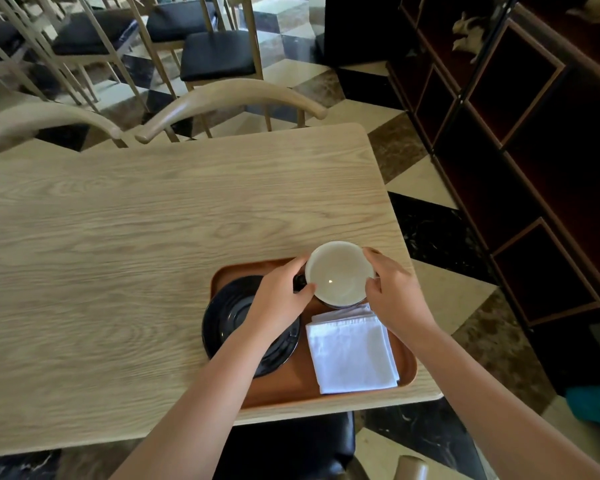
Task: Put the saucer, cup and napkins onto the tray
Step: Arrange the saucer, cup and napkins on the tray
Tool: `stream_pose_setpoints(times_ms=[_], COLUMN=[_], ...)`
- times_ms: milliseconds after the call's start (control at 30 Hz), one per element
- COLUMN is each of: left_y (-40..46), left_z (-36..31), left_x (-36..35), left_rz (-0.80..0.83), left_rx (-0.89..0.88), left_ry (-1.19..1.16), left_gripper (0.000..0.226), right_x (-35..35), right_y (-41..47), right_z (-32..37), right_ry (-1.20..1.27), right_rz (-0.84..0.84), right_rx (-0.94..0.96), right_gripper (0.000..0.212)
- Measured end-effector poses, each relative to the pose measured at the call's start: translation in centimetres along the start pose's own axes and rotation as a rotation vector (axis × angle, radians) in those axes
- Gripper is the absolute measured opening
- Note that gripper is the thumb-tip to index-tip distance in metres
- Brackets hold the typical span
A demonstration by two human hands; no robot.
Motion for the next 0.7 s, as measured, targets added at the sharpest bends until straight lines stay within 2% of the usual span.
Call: stream_pose_setpoints(times_ms=[233,300,367,433,500,600,700], left_y=[-0.5,-2.3,-5.6,-8.9,-11.3,-12.3,-11.7], left_z=[-0.1,-0.6,-2.0,-3.5,-4.0,-3.8,-3.4], left_x=[0.0,1.2,1.4,-1.3,-5.0,-8.2,-8.8], left_rz=[-0.028,-0.203,-0.363,-0.293,-0.148,-0.041,-0.007], left_rx=[0.003,-0.007,-0.134,-0.304,-0.378,-0.341,-0.305], left_ry=[0.094,0.177,0.244,0.313,0.423,0.501,0.547], left_gripper=[0.052,0.053,0.045,0.039,0.041,0.047,0.046], right_x=[0.0,0.4,1.2,1.6,0.8,-1.0,-1.4], right_y=[-0.1,-0.8,-2.4,-5.0,-7.9,-10.8,-11.0], right_z=[0.0,0.3,0.9,1.0,0.2,-1.9,-2.8], right_ry=[-0.007,-0.031,-0.128,-0.172,-0.232,-0.372,-0.376], right_rz=[0.035,0.02,-0.014,-0.002,0.111,0.304,0.31], right_rx=[0.017,0.048,0.153,0.298,0.408,0.449,0.386], right_gripper=[0.049,0.049,0.049,0.044,0.04,0.047,0.051])
Point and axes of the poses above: each hand's wrist, its own y-axis towards the middle knuckle, its own x-axis out of the back of the hand, z = x × y, the point moved 8 cm from there along y, towards the middle knuckle, and after that the axes turned 13 degrees about y, right-handed, at the moved point
